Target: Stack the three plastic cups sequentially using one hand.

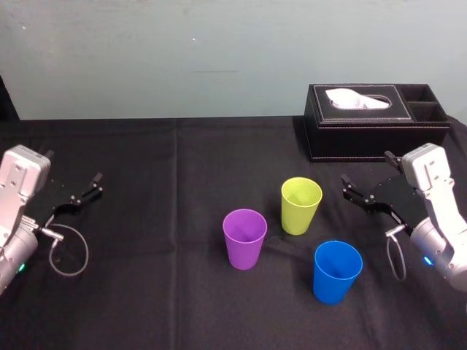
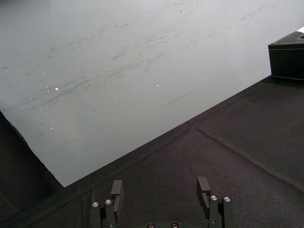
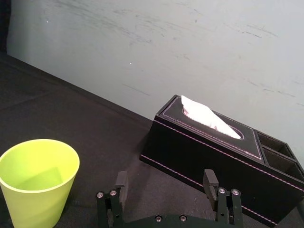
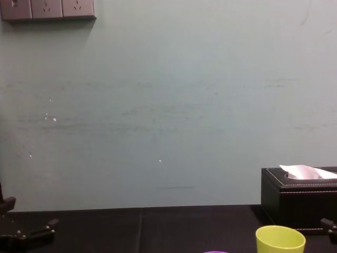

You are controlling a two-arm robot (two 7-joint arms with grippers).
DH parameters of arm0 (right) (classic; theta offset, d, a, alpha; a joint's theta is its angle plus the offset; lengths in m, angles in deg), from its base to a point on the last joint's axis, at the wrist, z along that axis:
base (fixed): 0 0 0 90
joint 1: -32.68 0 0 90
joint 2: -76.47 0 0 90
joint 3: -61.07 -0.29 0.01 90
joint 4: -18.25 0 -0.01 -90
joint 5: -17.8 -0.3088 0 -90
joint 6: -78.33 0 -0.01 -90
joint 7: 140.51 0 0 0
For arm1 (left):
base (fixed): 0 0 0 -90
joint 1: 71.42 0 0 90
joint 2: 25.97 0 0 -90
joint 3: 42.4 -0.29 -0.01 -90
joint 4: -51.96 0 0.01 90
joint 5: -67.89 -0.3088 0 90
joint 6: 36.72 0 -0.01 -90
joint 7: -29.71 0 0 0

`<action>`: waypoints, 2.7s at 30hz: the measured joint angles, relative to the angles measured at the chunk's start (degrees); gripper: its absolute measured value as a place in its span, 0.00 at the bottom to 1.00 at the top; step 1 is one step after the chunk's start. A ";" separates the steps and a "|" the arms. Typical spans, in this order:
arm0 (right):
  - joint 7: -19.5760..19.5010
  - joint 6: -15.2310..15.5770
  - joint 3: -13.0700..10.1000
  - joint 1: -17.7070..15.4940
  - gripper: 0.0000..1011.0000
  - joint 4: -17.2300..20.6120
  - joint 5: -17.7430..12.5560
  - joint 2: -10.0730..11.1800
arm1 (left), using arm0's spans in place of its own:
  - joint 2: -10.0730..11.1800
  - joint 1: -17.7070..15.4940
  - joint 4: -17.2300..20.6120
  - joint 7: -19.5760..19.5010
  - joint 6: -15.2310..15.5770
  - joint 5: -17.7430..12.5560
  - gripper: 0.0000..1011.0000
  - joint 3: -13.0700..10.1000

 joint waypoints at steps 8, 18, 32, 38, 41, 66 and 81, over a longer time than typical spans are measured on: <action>0.00 0.00 0.00 0.00 0.99 0.00 0.00 0.00 | 0.00 0.00 0.00 0.00 0.00 0.00 1.00 0.00; 0.07 0.13 -0.61 -0.37 0.99 0.71 0.13 -0.25 | 0.00 0.00 0.00 0.00 0.00 0.00 1.00 0.00; 1.62 1.51 -4.30 -3.86 0.99 6.18 -0.30 0.82 | 0.00 0.00 0.00 0.00 0.00 0.00 1.00 0.00; 2.33 2.06 -5.97 -5.87 0.99 9.54 -0.73 1.92 | 0.00 0.00 0.00 0.00 0.00 0.00 1.00 0.00; 3.02 2.65 -7.24 -7.52 0.99 12.08 -1.20 2.84 | 0.00 0.00 0.00 0.00 0.00 0.00 1.00 0.00; 10.17 5.35 -15.53 -20.06 0.99 26.26 -7.25 8.28 | 0.00 0.00 0.00 0.00 0.00 0.00 1.00 0.00; 13.87 7.03 -21.64 -29.40 0.99 32.54 -12.08 9.80 | 0.00 0.00 0.00 0.00 0.00 0.00 1.00 0.00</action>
